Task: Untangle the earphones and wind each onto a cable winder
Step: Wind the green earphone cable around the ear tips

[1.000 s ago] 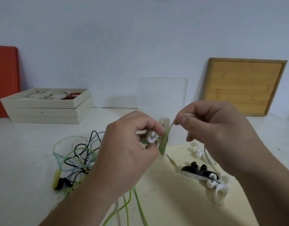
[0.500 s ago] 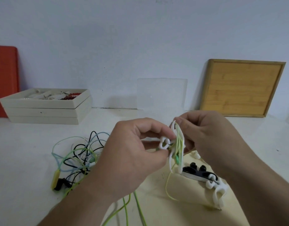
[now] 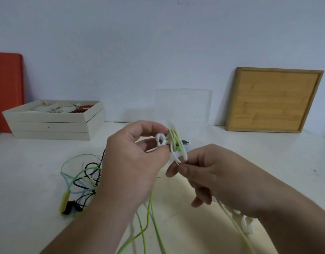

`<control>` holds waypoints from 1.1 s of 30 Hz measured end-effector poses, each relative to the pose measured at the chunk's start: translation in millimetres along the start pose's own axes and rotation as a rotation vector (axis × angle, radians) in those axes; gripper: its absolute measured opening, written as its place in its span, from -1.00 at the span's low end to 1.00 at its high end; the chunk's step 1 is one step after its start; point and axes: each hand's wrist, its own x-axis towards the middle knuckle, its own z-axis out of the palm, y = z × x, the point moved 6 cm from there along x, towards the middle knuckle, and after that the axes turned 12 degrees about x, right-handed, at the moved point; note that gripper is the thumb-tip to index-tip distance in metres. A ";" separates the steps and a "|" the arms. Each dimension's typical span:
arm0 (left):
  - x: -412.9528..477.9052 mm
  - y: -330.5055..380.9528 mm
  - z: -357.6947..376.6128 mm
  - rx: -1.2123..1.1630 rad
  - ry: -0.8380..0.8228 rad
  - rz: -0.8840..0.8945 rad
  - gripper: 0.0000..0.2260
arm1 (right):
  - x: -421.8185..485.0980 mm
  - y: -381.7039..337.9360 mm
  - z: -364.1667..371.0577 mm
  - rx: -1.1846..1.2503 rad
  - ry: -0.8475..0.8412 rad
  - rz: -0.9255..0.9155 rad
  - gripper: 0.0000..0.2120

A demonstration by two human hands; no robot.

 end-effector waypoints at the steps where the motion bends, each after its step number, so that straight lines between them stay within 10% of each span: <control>1: 0.5 -0.8 -2.1 0.024 0.032 -0.005 -0.72 | -0.1 0.4 1.8 -0.007 -0.029 -0.003 -0.78; 19: -6.2 19.8 4.3 0.632 0.046 0.496 -0.67 | -10.1 -8.3 -16.4 0.117 -0.139 -0.066 -0.85; 33: -12.5 10.7 24.8 0.238 -0.303 0.321 -0.63 | -11.3 -12.5 -77.1 0.394 0.574 -0.286 -0.70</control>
